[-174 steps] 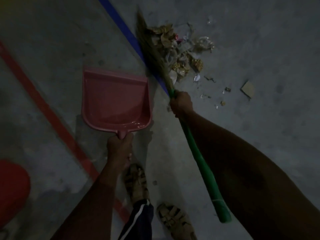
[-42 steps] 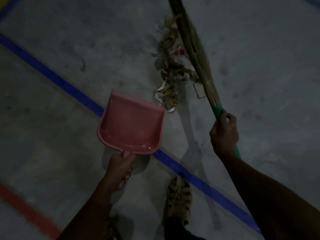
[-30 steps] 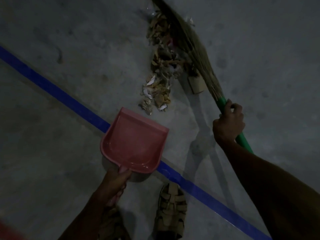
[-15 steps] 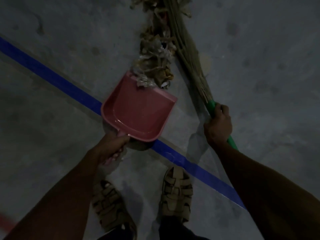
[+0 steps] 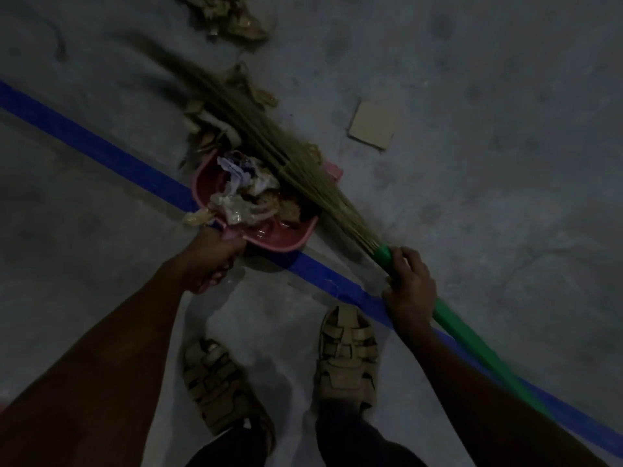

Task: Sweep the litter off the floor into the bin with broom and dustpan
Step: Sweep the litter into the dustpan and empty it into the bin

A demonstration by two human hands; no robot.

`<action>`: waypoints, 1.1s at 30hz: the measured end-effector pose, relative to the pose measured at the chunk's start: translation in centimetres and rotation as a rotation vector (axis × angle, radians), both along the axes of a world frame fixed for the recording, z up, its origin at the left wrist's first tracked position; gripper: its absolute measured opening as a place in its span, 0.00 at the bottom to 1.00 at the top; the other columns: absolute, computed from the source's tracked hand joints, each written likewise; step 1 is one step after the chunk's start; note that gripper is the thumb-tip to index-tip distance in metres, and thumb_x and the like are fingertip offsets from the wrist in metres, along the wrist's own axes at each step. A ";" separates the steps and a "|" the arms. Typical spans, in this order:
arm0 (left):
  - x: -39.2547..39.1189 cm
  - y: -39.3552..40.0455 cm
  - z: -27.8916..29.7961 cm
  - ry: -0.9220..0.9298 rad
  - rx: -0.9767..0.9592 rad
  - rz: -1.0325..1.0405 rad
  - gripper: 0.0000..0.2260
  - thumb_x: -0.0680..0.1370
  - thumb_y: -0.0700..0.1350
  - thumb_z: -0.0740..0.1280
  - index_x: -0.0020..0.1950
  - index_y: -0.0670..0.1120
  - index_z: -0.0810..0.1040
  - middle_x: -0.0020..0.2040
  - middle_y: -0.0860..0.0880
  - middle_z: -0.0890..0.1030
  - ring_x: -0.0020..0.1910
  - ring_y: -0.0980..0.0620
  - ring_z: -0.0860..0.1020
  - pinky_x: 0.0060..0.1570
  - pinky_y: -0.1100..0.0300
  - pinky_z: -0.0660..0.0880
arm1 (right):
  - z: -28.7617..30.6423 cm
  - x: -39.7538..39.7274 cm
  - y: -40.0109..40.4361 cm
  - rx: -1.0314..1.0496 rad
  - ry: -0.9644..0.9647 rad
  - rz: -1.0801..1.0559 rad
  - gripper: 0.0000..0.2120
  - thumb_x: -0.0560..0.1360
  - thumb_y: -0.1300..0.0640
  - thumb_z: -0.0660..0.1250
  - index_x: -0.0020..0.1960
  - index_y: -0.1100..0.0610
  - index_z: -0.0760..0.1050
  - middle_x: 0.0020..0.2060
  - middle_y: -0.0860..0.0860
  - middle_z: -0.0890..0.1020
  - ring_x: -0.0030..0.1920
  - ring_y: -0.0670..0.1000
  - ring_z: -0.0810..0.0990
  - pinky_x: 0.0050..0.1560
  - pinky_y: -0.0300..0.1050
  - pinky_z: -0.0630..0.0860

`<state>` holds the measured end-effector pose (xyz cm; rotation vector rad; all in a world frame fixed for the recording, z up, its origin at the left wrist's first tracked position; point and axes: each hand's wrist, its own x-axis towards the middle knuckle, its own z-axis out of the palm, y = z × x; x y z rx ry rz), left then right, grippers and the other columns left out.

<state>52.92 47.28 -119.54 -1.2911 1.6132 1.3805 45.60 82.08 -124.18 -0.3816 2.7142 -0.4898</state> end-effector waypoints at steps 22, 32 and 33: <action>1.4 3.5 -0.4 0.050 -0.003 0.007 0.05 0.79 0.42 0.63 0.45 0.45 0.70 0.23 0.49 0.66 0.20 0.51 0.61 0.23 0.65 0.59 | 0.6 -3.1 2.5 -0.008 0.143 -0.518 0.28 0.70 0.65 0.66 0.69 0.59 0.71 0.64 0.57 0.72 0.53 0.61 0.77 0.44 0.55 0.77; 1.0 2.9 -0.5 0.048 0.007 -0.034 0.06 0.80 0.46 0.65 0.49 0.43 0.74 0.27 0.46 0.67 0.20 0.52 0.62 0.22 0.65 0.59 | 0.7 -1.7 2.2 0.021 -0.035 -0.384 0.23 0.72 0.63 0.68 0.67 0.59 0.74 0.64 0.55 0.72 0.54 0.60 0.77 0.44 0.46 0.71; 0.8 2.8 -0.5 0.045 0.016 -0.039 0.07 0.80 0.46 0.65 0.50 0.42 0.74 0.28 0.46 0.68 0.20 0.52 0.63 0.23 0.64 0.59 | 0.9 -1.4 2.1 0.022 -0.053 -0.350 0.24 0.71 0.65 0.68 0.68 0.60 0.74 0.64 0.55 0.72 0.54 0.60 0.77 0.43 0.44 0.69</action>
